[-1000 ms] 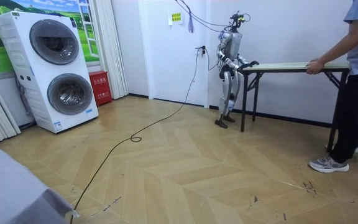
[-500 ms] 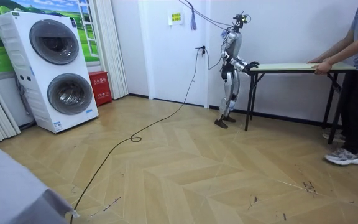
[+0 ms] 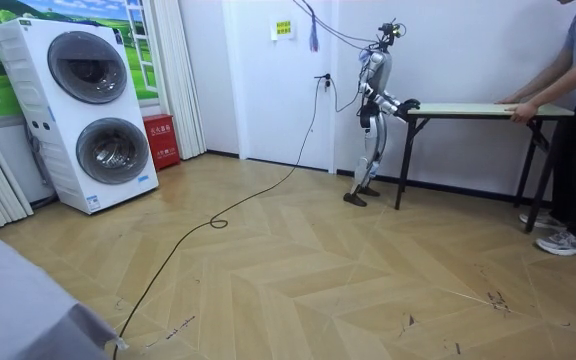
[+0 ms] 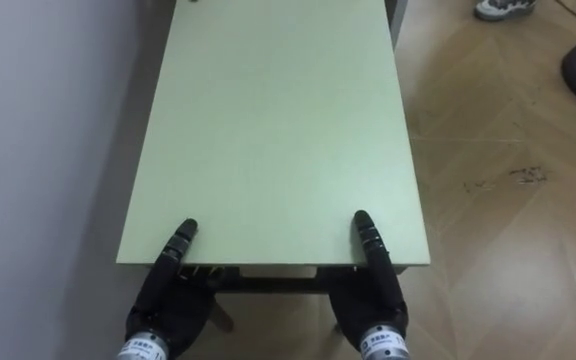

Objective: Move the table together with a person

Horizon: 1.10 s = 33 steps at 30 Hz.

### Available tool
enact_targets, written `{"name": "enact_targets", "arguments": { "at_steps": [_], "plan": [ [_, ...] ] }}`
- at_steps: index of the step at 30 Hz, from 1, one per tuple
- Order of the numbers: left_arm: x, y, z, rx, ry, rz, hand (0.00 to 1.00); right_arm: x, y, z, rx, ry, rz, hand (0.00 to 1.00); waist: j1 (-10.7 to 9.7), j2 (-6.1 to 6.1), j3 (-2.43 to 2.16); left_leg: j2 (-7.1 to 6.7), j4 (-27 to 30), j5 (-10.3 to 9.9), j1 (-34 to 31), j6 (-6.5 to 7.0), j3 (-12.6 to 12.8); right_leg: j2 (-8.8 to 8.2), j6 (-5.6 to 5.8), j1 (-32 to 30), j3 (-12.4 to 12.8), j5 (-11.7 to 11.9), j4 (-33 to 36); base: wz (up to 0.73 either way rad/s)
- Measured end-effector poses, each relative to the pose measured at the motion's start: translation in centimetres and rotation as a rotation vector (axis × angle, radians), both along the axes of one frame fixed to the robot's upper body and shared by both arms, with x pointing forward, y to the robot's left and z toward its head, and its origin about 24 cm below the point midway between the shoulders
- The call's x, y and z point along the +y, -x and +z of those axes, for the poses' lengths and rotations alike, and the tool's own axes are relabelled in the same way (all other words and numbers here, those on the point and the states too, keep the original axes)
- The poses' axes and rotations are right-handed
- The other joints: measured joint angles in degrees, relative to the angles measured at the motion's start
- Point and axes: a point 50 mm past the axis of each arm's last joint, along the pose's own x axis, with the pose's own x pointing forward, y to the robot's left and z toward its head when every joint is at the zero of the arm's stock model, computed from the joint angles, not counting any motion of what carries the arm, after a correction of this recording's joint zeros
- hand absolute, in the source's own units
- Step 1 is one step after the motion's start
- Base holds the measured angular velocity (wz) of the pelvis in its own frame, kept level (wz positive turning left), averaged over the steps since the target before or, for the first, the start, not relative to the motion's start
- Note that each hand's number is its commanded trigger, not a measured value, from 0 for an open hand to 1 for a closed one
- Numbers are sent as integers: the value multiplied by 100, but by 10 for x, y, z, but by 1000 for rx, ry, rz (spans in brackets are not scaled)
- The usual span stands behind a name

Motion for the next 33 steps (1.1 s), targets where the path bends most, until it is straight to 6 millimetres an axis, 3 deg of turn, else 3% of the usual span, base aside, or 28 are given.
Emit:
{"name": "enact_targets", "arguments": {
  "at_steps": [22,25,33],
  "plan": [
    [7,3,-11,30,-57,-52,100,3,5,-7,41,5,26,100,10,-14,-5,7,-280,-1,385,-1,52,39,12,399,23,-7,-302,0],
    [9,7,-17,51,-73,-68,100,4,8,-11,62,7,28,100,15,4,-46,14,-371,-3,559,-3,49,70,2,523,98,0,-392,-4],
    [14,13,-28,59,-71,-80,98,7,14,-19,81,20,39,100,14,12,-92,31,-518,-4,793,-15,71,95,-8,755,95,13,-538,-1]
  ]
}}
